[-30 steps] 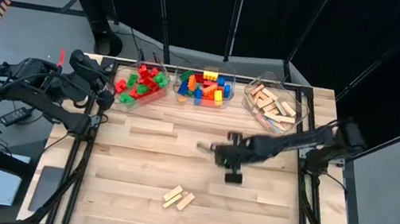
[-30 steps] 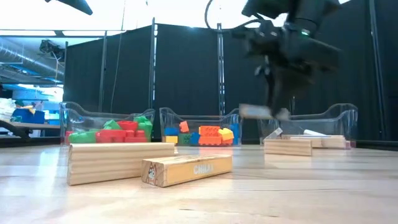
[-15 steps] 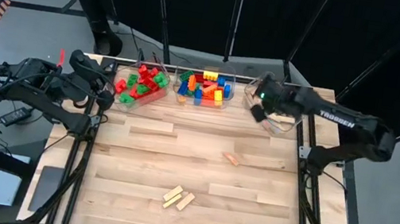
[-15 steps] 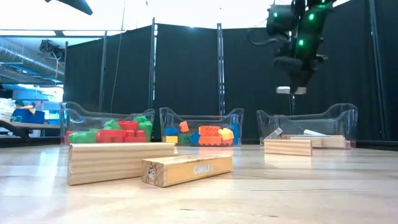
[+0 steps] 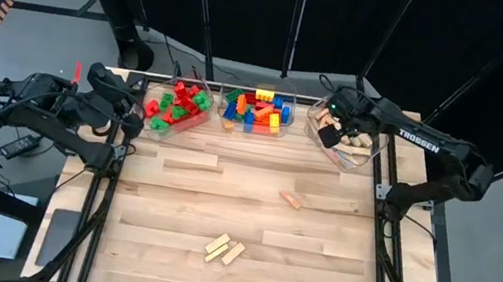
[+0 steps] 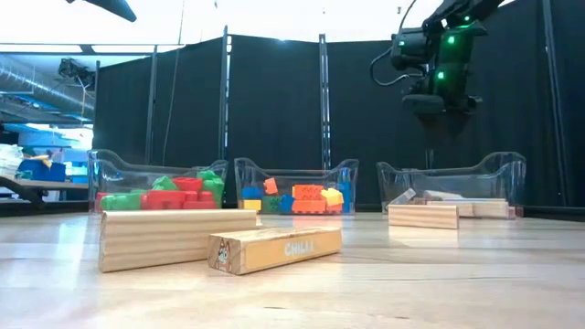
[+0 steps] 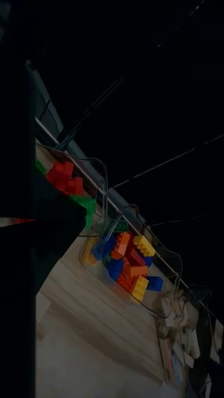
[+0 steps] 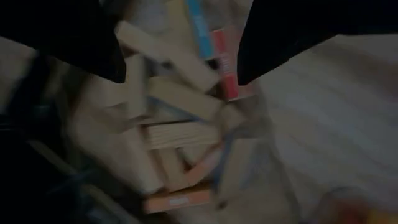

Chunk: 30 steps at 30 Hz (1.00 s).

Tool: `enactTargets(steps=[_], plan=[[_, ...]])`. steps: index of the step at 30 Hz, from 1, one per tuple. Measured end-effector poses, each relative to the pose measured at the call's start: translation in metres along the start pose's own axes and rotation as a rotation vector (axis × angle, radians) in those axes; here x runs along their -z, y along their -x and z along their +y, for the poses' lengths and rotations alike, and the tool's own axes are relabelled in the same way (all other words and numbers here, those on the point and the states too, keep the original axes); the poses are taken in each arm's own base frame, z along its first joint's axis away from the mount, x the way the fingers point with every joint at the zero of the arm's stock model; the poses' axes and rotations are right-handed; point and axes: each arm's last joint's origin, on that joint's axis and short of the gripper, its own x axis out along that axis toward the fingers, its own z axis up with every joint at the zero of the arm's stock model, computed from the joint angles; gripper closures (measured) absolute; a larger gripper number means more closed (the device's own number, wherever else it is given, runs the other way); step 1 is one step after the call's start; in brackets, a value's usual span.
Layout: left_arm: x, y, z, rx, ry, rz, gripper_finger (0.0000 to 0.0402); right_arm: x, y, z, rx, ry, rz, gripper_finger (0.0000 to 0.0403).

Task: Sort blocks by size
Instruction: Put the brown wooden block into the right transparent bin

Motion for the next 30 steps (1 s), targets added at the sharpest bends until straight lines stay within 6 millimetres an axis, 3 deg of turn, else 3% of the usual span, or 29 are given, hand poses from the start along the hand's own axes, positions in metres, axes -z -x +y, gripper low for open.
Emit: enactTargets(steps=[3, 5, 8, 13, 19, 25, 30], plan=[[0.000, 0.000, 0.000, 0.000, 0.000, 0.000, 0.0397, 0.003, 0.005, 0.008, -0.125, 0.013, 0.014, 0.0095], [0.000, 0.000, 0.000, 0.000, -0.001, 0.000, 0.0397, 0.007, 0.012, 0.024, -0.268, 0.060, 0.026, 0.0110], [0.000, 0.000, 0.000, 0.000, -0.001, 0.001, 0.0397, 0.020, 0.024, 0.058, -0.434, 0.159, 0.037, 0.0136], [0.000, 0.000, 0.000, 0.000, -0.001, 0.001, 0.0397, 0.058, 0.040, 0.120, -0.540, 0.282, -0.033, 0.0171], [0.000, 0.000, 0.000, 0.001, 0.001, -0.001, 0.0397, 0.102, 0.020, 0.163, -0.407, 0.358, -0.036, 0.0189], [0.000, 0.000, 0.000, 0.002, 0.004, -0.002, 0.0397, 0.112, -0.007, 0.191, -0.415, 0.398, 0.025, 0.0189], [-0.001, 0.000, 0.000, 0.003, 0.006, -0.003, 0.0397, 0.118, -0.035, 0.204, -0.352, 0.423, 0.089, 0.0193]])
